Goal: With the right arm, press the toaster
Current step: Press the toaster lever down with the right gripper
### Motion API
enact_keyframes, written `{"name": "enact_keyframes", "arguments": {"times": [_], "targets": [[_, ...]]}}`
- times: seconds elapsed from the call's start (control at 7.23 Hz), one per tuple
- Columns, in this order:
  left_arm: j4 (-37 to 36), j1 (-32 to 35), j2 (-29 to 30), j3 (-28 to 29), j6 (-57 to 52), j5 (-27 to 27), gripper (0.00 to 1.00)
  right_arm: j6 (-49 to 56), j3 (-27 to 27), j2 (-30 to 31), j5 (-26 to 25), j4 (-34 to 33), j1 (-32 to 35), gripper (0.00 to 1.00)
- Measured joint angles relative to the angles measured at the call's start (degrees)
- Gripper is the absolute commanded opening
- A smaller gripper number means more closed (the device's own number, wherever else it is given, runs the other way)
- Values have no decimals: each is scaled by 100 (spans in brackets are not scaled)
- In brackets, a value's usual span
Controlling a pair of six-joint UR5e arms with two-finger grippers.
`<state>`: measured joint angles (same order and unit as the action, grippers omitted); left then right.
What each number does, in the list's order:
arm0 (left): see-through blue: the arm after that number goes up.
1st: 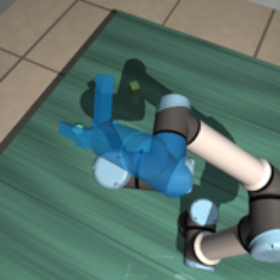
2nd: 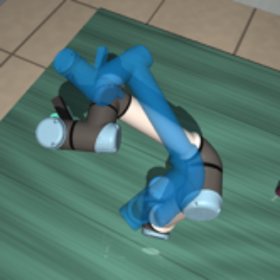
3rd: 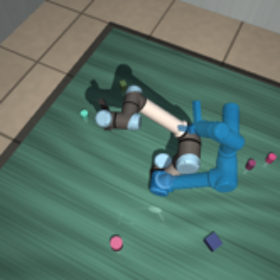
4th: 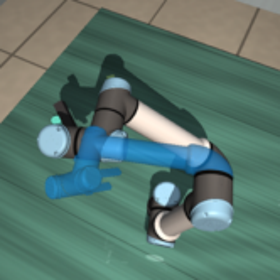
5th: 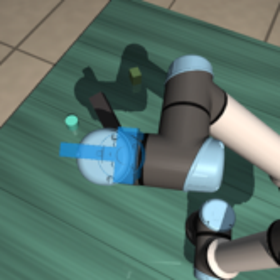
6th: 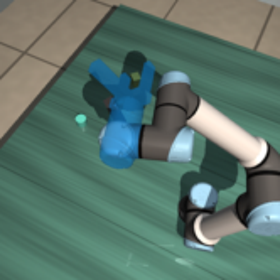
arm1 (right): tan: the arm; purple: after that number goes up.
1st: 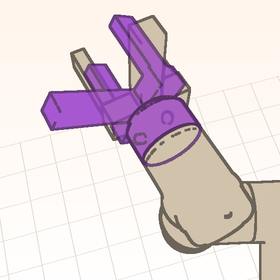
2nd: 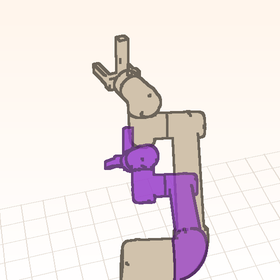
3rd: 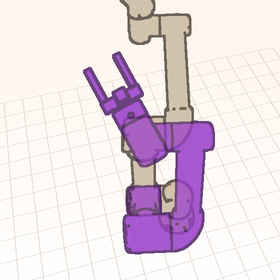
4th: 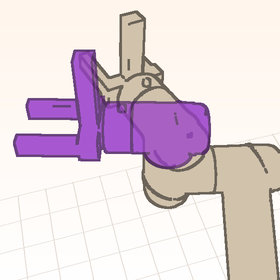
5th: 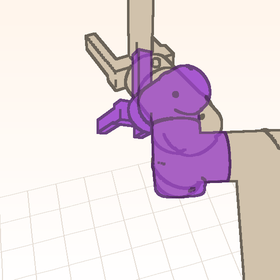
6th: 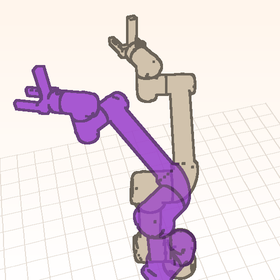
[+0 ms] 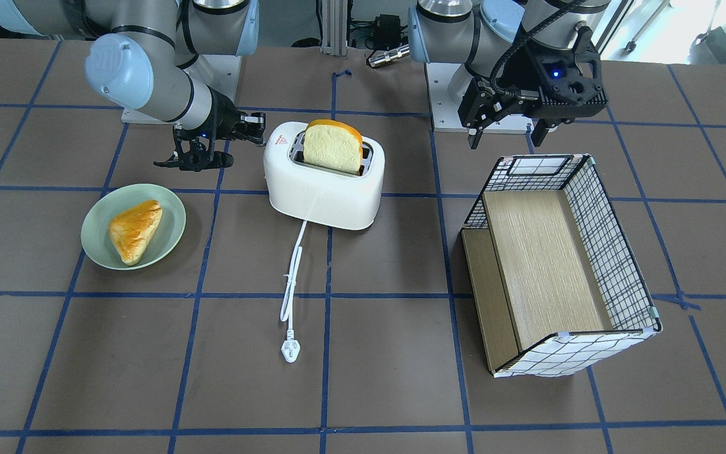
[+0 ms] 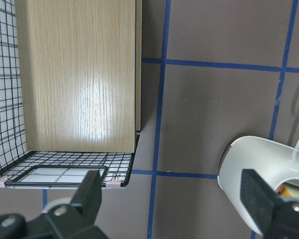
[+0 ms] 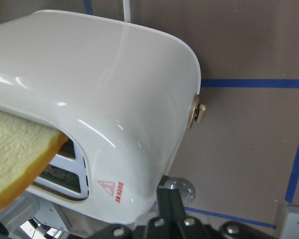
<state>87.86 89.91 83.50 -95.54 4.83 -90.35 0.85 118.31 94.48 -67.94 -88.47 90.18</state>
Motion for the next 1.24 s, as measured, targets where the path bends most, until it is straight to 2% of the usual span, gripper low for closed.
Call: {"name": "enact_keyframes", "arguments": {"times": [0.55,1.24], "targets": [[-1,0,0,0,0,0,100,-14,371,-24,-8,-416,0,0],[3,0,0,0,0,0,100,-13,515,-258,-12,-767,-1,0]]}}
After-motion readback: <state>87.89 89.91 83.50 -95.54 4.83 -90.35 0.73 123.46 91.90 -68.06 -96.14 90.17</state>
